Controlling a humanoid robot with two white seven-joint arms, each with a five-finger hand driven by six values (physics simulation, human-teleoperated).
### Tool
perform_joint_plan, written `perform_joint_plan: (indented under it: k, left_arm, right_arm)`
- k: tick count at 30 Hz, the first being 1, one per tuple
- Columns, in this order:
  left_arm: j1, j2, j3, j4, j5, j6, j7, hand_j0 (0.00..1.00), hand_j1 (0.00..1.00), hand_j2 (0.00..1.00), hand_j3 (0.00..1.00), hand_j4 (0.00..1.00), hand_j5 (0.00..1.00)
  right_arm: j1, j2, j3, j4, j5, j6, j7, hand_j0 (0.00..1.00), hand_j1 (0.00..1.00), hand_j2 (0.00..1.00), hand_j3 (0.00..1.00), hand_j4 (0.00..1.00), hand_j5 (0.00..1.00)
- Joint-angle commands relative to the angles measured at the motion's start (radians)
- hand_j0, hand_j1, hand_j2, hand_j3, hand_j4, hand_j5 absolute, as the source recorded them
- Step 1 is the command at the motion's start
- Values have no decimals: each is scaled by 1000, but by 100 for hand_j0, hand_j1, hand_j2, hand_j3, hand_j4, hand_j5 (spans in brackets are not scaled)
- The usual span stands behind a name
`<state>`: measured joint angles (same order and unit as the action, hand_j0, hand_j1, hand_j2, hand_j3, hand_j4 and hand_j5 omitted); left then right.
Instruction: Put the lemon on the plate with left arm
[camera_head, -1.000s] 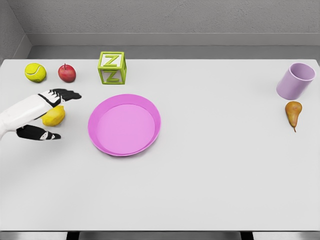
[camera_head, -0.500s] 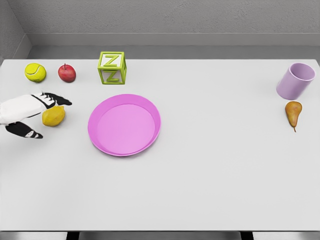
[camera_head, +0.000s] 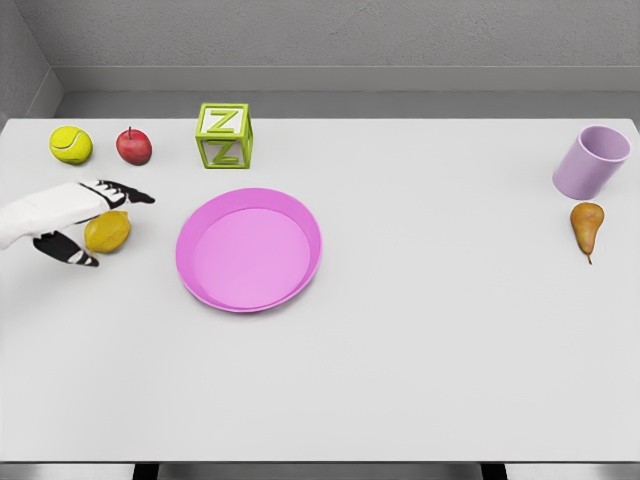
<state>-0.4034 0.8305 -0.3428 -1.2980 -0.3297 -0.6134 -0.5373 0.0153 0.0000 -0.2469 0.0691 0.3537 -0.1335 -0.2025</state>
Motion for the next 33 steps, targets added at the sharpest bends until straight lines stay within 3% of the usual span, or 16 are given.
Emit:
perform_joint_plan:
  k: [1, 7, 11, 14, 21, 33]
  left_arm:
    - [0, -1, -12, 8, 4, 3, 0, 100, 100, 100, 100, 100, 100]
    - [-2, 2, -12, 60, -5, 3, 0, 100, 100, 100, 100, 100, 100]
    - [-5, 1, -12, 60, -19, 3, 3, 100, 100, 100, 100, 100, 100]
    - [-20, -1, -12, 62, -83, 3, 5, 96, 96, 96, 96, 96, 96]
    - [-54, -10, -51, 62, -112, 3, 3, 96, 96, 96, 96, 96, 96]
    - [-55, -14, -51, 63, -126, 3, 3, 96, 96, 96, 96, 96, 96]
  right_arm:
    - [0, 0, 0, 0, -1, 0, 0, 100, 100, 100, 100, 100, 100]
    - [0, 0, 0, 0, 1, 0, 0, 100, 100, 100, 100, 100, 100]
    - [0, 0, 0, 0, 1, 0, 0, 100, 100, 100, 100, 100, 100]
    - [0, 0, 0, 0, 1, 0, 0, 100, 100, 100, 100, 100, 100]
    - [0, 0, 0, 0, 1, 0, 0, 100, 100, 100, 100, 100, 100]
    - [0, 0, 0, 0, -1, 0, 0, 100, 100, 100, 100, 100, 100]
